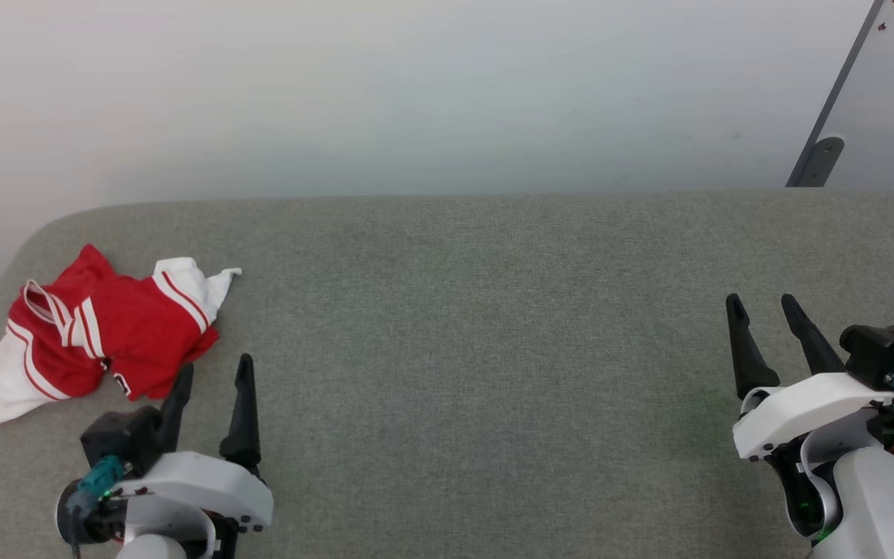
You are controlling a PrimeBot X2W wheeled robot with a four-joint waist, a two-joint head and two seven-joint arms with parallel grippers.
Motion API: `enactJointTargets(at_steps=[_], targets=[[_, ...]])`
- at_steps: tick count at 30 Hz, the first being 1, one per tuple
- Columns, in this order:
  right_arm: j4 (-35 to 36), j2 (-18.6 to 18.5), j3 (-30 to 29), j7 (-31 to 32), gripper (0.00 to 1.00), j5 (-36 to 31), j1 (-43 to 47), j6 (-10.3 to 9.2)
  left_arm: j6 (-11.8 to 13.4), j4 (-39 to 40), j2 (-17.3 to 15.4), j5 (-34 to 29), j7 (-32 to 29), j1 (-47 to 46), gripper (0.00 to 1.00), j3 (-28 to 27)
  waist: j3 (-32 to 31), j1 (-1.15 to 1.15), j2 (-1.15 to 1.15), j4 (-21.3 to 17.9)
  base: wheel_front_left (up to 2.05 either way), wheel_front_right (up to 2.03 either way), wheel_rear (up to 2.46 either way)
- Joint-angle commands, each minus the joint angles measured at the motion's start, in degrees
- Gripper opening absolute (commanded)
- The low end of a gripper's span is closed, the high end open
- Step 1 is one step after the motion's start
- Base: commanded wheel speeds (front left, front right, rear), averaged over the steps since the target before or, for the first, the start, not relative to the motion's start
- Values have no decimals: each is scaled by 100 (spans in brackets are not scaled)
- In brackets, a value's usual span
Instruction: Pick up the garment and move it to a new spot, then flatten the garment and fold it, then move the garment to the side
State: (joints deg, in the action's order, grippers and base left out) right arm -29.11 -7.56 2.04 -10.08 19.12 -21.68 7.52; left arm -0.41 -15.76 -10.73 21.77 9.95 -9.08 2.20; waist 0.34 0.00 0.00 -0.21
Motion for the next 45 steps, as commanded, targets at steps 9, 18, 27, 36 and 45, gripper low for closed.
enactJointTargets(at_steps=[9, 18, 27, 36, 45], targets=[[-88, -55, 75, -148, 100, -489, -188, -4, 86, -58, -99, -507, 161, 24, 100, 23, -22, 0, 0, -5, 0, 0, 0], [-158, -116, 176, -258, 100, -732, -180, -5, 129, -97, -128, -925, 271, 68, 100, 42, -56, 0, 0, -13, 0, 0, 0], [-199, -148, 203, -362, 100, -942, -178, -6, 110, -145, -97, -1250, 374, 82, 100, 8, -84, 0, 0, 1, 0, 0, 0], [-250, -149, 112, -442, 100, -1093, -206, -6, -11, -247, 6, -1321, 455, 45, 100, -170, -83, 0, 0, 19, 0, 0, 0], [-288, -148, 46, -519, 100, -1228, -214, -7, -136, -311, 25, -1610, 523, -2, 100, -319, -86, 0, 0, 40, 0, 0, 0]])
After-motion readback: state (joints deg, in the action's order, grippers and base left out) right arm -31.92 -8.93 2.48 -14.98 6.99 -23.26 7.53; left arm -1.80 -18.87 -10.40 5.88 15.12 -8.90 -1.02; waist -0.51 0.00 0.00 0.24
